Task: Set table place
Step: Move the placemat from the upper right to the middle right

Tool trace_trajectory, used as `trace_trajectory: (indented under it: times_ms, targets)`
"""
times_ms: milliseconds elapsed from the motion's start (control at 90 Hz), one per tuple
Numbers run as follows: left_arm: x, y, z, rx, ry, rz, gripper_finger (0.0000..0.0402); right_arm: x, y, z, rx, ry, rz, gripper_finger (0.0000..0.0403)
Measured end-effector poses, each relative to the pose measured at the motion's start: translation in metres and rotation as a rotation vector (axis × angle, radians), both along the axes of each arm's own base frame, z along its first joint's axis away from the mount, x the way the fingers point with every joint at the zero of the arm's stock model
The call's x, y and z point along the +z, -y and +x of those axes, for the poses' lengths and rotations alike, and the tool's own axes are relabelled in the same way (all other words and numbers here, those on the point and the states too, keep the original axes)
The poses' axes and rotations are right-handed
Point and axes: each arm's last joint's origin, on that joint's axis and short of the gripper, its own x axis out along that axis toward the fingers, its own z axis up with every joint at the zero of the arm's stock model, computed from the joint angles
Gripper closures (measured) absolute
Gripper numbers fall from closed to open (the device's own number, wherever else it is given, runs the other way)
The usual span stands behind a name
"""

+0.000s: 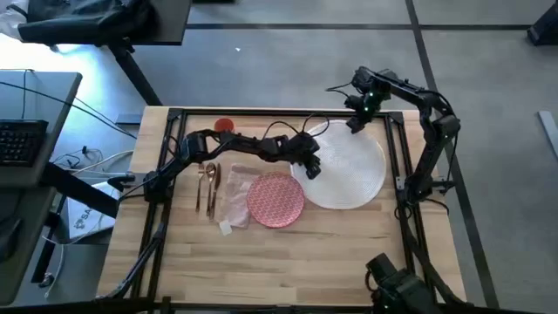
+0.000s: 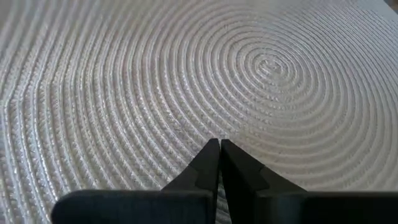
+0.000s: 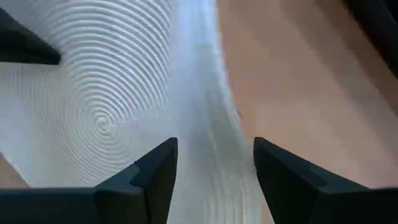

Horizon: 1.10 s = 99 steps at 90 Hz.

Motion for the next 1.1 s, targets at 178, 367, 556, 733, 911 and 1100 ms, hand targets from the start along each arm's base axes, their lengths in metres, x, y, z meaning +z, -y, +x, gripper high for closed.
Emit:
trace_trajectory:
  times_ms: [178,367,556,733,911,1100]
  targets:
    - [0.000,0.000,0.000,0.000,0.000,0.000,0.0401,0.002,-0.013,0.006,0.065,0.037,0.101,0.0214]
    - [0.000,0.000,0.000,0.002,0.000,0.002,0.0401,0.002,-0.024,0.025,0.155,0.050,0.086,0.0214]
    - [0.000,0.000,0.000,0.003,0.000,0.002,0.0401,0.000,-0.024,0.038,0.193,0.055,-0.004,0.0221]
    - [0.000,0.000,0.000,0.003,0.000,0.002,0.0401,0.000,-0.023,0.039,0.192,0.045,-0.031,0.0264]
    - [0.000,0.000,0.000,0.003,0.000,0.002,0.0401,0.000,-0.021,0.038,0.174,-0.003,-0.067,0.0301]
    - [0.000,0.000,0.000,0.003,0.000,0.002,0.0401,-0.019,-0.020,0.034,0.129,-0.061,-0.132,0.0305]
